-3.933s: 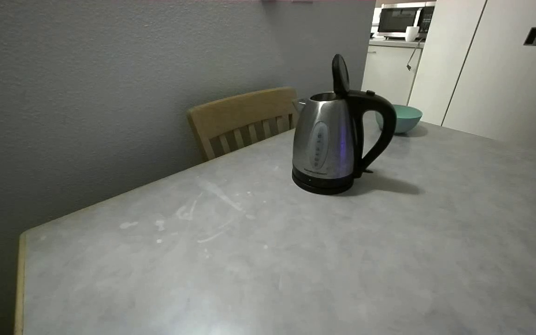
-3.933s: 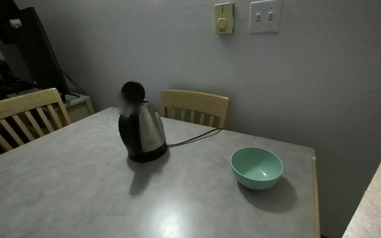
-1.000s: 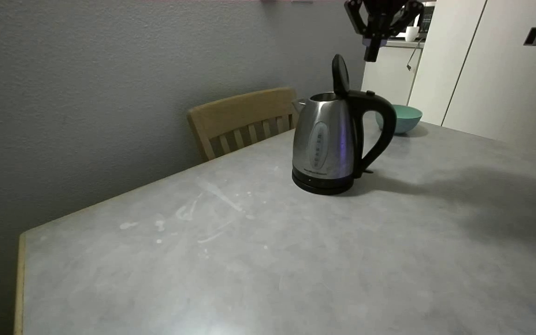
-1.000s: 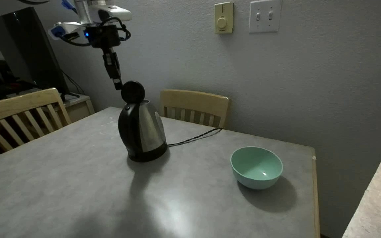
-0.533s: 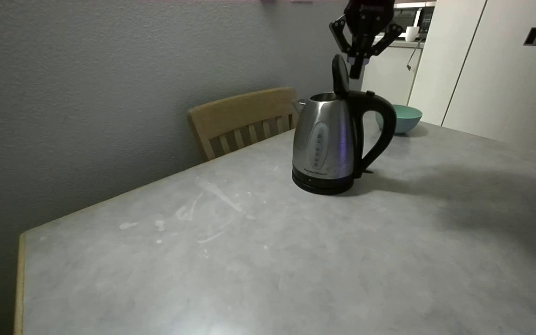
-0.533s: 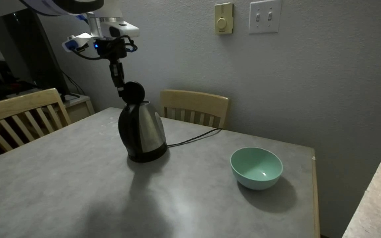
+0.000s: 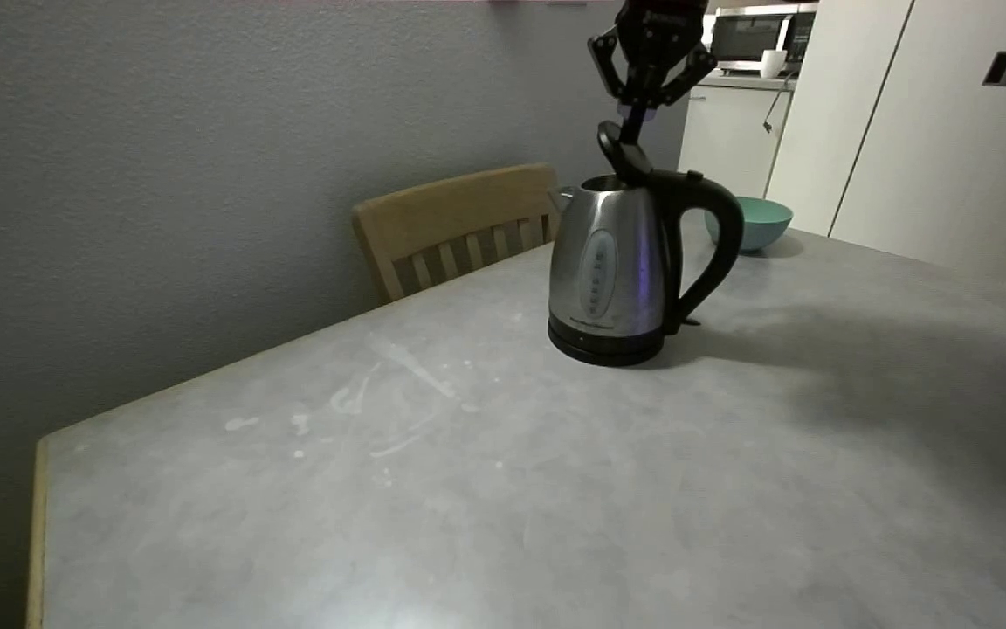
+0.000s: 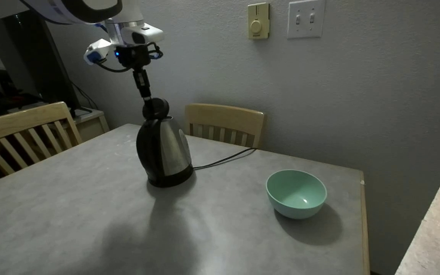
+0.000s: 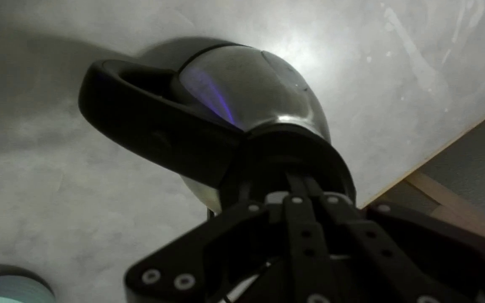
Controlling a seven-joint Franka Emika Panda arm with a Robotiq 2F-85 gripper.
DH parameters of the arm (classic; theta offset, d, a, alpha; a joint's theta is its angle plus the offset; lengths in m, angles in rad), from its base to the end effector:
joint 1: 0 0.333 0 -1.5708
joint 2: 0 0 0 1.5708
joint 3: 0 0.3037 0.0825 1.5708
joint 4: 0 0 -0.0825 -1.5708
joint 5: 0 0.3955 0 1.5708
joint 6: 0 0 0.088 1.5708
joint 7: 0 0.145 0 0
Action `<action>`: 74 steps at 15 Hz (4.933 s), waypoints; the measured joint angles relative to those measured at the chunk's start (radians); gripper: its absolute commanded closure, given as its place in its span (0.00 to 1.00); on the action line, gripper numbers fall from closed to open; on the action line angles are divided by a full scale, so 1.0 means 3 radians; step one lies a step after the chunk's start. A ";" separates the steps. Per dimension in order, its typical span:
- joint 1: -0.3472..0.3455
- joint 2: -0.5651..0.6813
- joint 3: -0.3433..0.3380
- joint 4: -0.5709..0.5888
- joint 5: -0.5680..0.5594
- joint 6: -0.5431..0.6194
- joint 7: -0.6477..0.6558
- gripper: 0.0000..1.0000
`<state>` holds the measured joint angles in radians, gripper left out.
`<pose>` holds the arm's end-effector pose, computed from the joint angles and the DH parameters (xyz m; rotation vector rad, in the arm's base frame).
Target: Close the kettle
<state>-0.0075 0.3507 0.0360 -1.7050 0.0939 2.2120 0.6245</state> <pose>0.6794 0.0236 0.3494 -2.8427 0.9570 -0.1783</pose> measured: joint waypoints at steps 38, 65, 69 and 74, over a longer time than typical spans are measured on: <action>0.0362 0.0619 -0.0277 0.0769 -0.0548 -0.0652 -0.0163 1.00; 0.0617 0.0018 -0.0274 0.0582 -0.0727 -0.0694 -0.0125 0.53; 0.0617 -0.0019 -0.0262 0.0511 -0.0727 -0.0695 -0.0121 0.24; 0.0617 -0.0021 -0.0255 0.0472 -0.0727 -0.0698 -0.0119 0.00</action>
<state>0.1776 0.3444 -0.0405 -1.5635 -0.1242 2.0024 0.5886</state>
